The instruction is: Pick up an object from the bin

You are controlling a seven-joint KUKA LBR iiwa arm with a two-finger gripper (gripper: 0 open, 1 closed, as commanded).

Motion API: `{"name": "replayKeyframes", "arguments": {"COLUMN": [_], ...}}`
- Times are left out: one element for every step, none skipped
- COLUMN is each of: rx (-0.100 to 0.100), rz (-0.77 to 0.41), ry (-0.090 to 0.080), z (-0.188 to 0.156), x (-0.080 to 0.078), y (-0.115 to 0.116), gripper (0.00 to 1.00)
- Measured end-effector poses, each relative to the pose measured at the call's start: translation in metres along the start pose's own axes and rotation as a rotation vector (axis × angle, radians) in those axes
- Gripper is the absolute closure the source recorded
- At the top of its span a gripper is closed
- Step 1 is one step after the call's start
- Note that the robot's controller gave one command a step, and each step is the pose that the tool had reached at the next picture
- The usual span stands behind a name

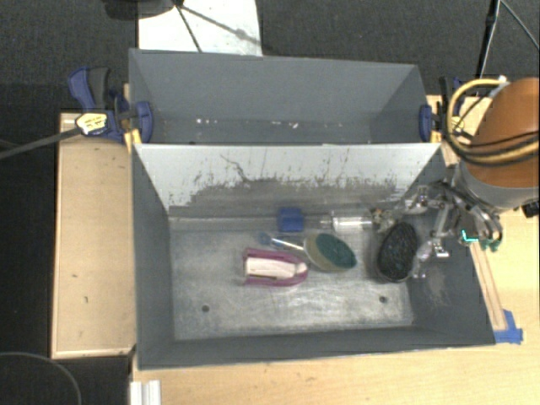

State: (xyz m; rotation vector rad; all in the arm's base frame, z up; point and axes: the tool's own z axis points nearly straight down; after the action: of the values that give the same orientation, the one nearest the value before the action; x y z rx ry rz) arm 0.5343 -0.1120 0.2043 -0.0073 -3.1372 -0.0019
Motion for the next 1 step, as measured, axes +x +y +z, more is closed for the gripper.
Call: {"name": "replayKeyframes", "arguments": {"rx": [-0.002], "rz": [-0.151], "ry": [-0.002], "z": [0.1031], "x": [-0.0561], "y": [0.0852], "gripper": [0.0]}}
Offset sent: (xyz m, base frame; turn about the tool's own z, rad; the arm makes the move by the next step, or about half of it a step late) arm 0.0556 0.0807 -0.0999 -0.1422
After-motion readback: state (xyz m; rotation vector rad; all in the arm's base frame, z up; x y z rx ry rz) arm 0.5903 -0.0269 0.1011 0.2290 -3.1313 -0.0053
